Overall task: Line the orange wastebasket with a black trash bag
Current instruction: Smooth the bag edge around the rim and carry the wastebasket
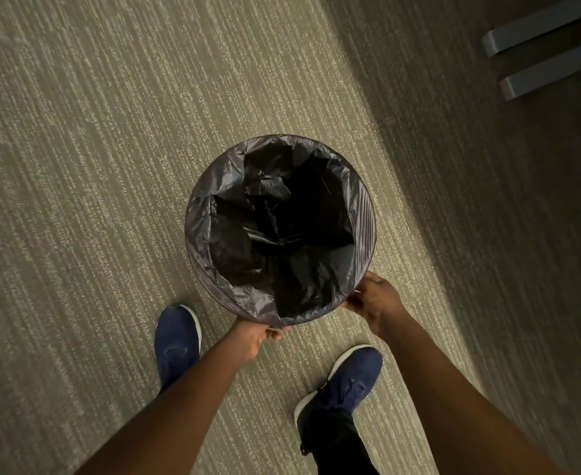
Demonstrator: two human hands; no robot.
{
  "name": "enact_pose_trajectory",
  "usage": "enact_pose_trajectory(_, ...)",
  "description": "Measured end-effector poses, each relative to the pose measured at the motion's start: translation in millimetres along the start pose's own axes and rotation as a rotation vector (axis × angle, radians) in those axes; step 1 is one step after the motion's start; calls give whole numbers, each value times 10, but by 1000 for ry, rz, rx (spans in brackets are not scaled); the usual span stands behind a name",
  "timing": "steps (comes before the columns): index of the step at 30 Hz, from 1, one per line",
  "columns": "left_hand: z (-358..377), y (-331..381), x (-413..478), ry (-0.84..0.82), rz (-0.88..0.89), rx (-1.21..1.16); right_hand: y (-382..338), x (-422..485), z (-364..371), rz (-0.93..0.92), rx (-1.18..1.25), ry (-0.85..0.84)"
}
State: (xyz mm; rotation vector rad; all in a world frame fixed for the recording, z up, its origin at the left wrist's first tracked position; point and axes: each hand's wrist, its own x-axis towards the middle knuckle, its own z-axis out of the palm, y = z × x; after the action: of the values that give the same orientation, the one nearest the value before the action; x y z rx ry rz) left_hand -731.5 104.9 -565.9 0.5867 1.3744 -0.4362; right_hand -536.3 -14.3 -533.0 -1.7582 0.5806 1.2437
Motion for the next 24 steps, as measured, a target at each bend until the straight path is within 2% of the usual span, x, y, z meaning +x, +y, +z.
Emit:
enact_pose_trajectory(2,-113,24,-66,106,10,-30,-110,-87,3,4,176,114)
enact_pose_trajectory(4,-310,109,-178,250,35,-230,-211,-199,7,-14,302,145)
enact_pose_trajectory(6,-550,229,-292,327,100,-484,-274,-291,68,-78,221,126)
enact_pose_trajectory(8,-722,404,-407,333,203,-639,-289,-337,194,-141,120,185)
enact_pose_trajectory(10,-737,593,-483,316,274,-650,-287,-333,356,-161,130,279)
enact_pose_trajectory(13,-534,801,-527,321,277,-582,-277,-245,577,-130,167,417)
enact_pose_trajectory(15,-401,890,-525,318,270,-649,-286,-161,649,-96,239,473)
enact_pose_trajectory(18,-364,953,-450,288,297,-788,-270,-35,613,-30,390,451)
enact_pose_trajectory(21,-434,959,-405,274,303,-771,-207,-8,560,-31,486,391)
enact_pose_trajectory(24,-473,972,-413,355,302,-725,-286,-48,561,-29,390,441)
